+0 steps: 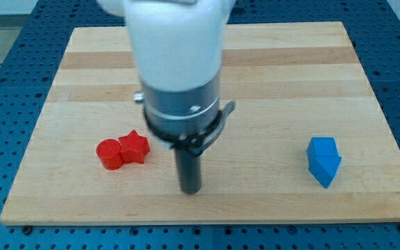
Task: Separate the red star from the red circle
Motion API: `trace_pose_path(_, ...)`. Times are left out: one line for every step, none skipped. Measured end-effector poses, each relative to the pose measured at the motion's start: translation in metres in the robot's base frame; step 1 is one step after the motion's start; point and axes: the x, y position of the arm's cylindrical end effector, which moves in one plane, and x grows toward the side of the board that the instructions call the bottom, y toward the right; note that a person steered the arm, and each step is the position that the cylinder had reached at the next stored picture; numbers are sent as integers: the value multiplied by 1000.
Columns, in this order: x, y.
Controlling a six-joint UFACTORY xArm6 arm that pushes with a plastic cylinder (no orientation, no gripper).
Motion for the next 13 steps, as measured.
trace_pose_path(-11,-4)
trace_pose_path(-17,-14)
trace_pose_path(-6,-35)
trace_pose_path(-22,-62)
trace_pose_path(-48,-79)
trace_pose_path(-79,-78)
trace_pose_path(-113,-74)
trace_pose_path(-128,-72)
trace_pose_path(-130,-72)
trace_pose_path(-130,-72)
trace_pose_path(-124,-76)
trace_pose_path(-100,-98)
trace_pose_path(-108,-135)
